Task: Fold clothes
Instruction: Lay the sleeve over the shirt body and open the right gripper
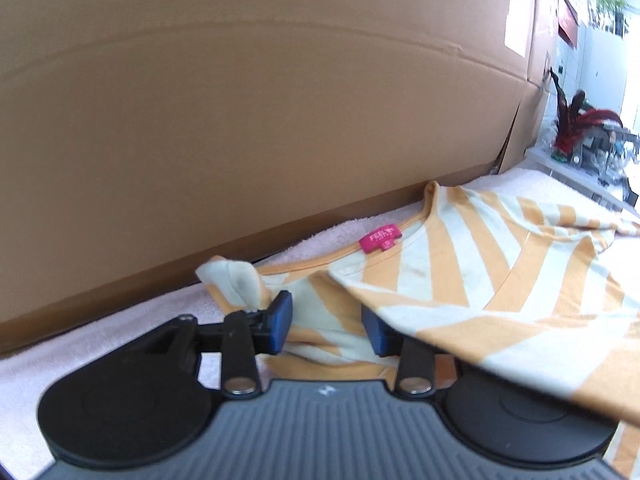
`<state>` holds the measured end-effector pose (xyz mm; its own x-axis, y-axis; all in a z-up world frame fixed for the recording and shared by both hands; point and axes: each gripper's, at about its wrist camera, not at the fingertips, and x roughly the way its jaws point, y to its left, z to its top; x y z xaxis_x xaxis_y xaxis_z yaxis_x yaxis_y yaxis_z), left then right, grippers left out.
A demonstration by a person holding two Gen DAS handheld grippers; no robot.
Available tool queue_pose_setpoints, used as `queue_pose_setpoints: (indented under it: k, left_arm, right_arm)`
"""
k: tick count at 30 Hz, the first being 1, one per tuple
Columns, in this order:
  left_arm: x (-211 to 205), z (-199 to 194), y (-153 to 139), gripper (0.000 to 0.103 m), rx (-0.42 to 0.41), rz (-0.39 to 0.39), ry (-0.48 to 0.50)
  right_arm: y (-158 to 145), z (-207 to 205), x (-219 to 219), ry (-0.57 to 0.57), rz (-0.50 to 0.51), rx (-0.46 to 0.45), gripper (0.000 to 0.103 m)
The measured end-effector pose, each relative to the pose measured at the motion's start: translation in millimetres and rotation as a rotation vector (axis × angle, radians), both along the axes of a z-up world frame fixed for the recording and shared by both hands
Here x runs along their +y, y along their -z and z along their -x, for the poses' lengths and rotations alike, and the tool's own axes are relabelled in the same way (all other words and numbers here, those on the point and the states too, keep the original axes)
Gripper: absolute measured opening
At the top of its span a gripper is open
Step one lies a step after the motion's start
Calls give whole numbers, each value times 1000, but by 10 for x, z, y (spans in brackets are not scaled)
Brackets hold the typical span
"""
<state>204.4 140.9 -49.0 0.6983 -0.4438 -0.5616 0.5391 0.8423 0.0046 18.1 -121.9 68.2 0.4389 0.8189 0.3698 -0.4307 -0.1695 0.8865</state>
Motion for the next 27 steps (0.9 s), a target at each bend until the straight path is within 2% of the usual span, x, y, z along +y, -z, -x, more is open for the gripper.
queue_pose_setpoints:
  k: [3,5,8,10,21,27]
  left_arm:
    - [-15,32,16,45,-31,-35,9]
    - [-9,37,21,48,-38,-45,6]
    - [10,50,21,51,-43,-49,11]
    - [7,56,27,57,-49,-52,12]
    - [125,46,44,63,-74,-97,-45]
    - [95,27,70,74,-103,-146,-93]
  right_arm:
    - [103,11,-63,-6,11,8,8]
    - [207,-96,-69,-18,32,20,8]
    - [387,-24,-87,-56,73,42,8]
    - [568,-14,-90,-69,109,65,8]
    - [1080,185,-10,-129,279,152,11]
    - [1316,305,-43,-159,324,203,11]
